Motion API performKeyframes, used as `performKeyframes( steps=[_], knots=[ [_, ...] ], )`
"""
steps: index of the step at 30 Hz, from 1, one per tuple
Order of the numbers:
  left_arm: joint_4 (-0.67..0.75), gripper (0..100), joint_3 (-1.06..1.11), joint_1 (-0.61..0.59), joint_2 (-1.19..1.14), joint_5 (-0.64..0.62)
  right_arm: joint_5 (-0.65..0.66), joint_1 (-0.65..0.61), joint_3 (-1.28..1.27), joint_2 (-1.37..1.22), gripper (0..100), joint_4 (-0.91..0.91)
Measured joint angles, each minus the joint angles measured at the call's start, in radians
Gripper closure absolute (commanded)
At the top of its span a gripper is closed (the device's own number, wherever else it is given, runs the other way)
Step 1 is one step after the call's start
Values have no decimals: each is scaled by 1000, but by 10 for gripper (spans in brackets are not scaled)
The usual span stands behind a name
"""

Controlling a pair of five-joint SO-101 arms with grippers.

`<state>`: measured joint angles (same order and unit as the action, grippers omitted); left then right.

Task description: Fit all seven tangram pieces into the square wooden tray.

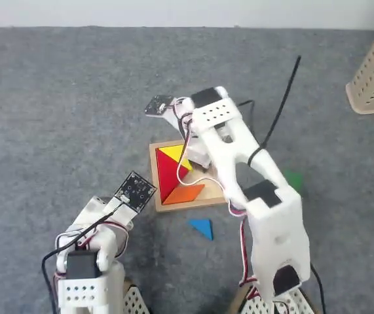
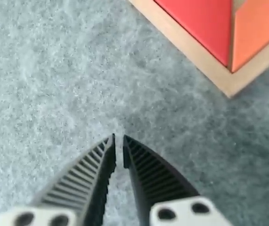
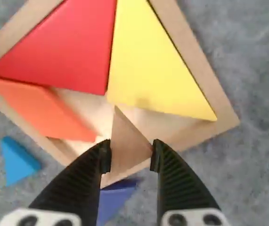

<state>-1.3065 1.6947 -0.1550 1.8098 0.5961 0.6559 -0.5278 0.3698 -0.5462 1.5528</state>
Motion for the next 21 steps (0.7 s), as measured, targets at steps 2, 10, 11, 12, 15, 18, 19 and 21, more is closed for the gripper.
performKeyframes(
  steps=[2, 10, 11, 12, 15, 18, 19, 21],
  knots=[
    [0, 976, 0, -2, 0, 0, 3, -9, -52, 52, 969, -11],
    [0, 976, 0, 0, 0, 0, 61, -44, -354, 233, 969, -236],
    [0, 976, 0, 0, 0, 0, 72, -44, -358, 233, 969, -244],
    [0, 976, 0, 0, 0, 0, 91, -46, -358, 235, 969, -249],
    [0, 976, 0, 0, 0, 0, 160, -66, -358, 238, 969, -252],
    [0, 976, 0, 2, 0, 0, 259, -114, -358, 238, 969, -250],
    [0, 976, 0, 2, 0, 0, 295, -124, -358, 238, 969, -249],
    [0, 976, 0, 2, 0, 0, 336, -135, -358, 229, 969, -239]
  ],
)
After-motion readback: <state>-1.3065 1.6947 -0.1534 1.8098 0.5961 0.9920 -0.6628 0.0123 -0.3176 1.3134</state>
